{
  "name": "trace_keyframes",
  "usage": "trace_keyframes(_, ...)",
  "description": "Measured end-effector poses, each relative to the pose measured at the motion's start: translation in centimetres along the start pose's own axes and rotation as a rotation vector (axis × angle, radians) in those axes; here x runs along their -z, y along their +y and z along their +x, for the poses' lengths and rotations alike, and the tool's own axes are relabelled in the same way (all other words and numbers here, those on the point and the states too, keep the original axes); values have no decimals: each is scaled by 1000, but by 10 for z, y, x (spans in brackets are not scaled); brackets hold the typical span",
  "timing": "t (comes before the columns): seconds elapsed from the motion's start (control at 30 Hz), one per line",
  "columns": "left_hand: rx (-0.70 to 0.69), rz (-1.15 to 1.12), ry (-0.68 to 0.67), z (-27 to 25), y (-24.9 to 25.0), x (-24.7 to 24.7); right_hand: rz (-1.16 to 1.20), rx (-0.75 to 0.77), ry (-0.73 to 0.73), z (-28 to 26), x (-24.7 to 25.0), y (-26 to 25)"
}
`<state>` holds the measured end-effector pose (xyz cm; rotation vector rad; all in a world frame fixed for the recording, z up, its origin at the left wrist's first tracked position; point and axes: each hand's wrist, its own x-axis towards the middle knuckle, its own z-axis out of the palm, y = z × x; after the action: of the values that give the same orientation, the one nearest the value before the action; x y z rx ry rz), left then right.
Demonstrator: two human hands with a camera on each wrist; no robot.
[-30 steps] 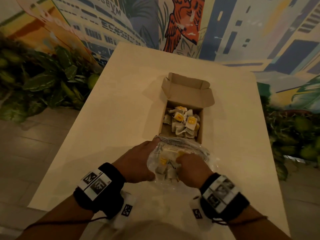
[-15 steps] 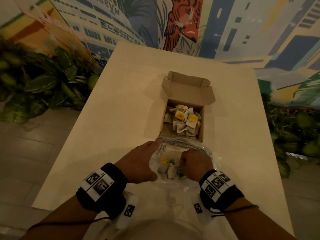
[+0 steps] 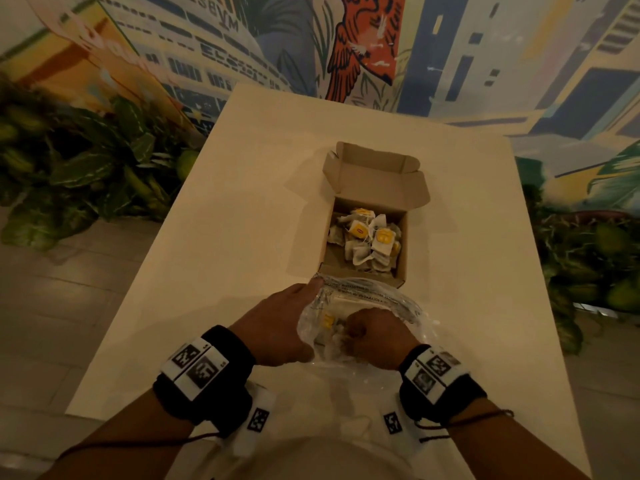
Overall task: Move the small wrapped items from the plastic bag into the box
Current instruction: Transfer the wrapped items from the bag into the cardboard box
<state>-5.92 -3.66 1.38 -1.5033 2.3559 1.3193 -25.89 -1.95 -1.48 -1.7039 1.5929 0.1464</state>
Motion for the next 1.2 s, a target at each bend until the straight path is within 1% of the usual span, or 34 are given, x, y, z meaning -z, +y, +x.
trace_keyframes(0.07,-4,1,-1,1,0,0,-52,-28,30,1,-8,-1)
trace_keyframes(0.13,0,-3,-2,0,0,0,-37,-44,88,0,-10,-1)
trace_keyframes(0.27,6,1,2,-2,-2,1,112,13,195,-6,1,0)
trace_keyframes(0.37,15,-5,19,-2,-5,1,265,74,331,-19,14,-3)
trace_keyframes(0.43,20,1,19,-1,-5,1,301,115,397,-30,23,-9)
trace_keyframes(0.5,17,4,13,-1,-5,1,317,130,423,-38,26,-13)
trace_keyframes(0.63,25,3,16,-1,-4,1,302,108,460,-40,22,-18)
trace_keyframes(0.73,26,-7,16,-1,-6,2,414,130,567,-41,24,-19)
trace_keyframes(0.77,26,-7,13,-1,-6,2,435,129,574,-41,25,-19)
trace_keyframes(0.87,34,-5,5,-2,-7,1,363,109,529,-40,23,-17)
trace_keyframes(0.93,29,-18,18,-2,-9,0,407,96,583,-37,24,-13)
trace_keyframes(1.07,30,-23,23,-2,-10,0,368,52,545,-34,17,-8)
trace_keyframes(1.13,31,-27,26,-2,-10,0,408,53,586,-34,15,-7)
trace_keyframes(1.2,37,-33,24,-3,-11,0,449,72,598,-37,14,-6)
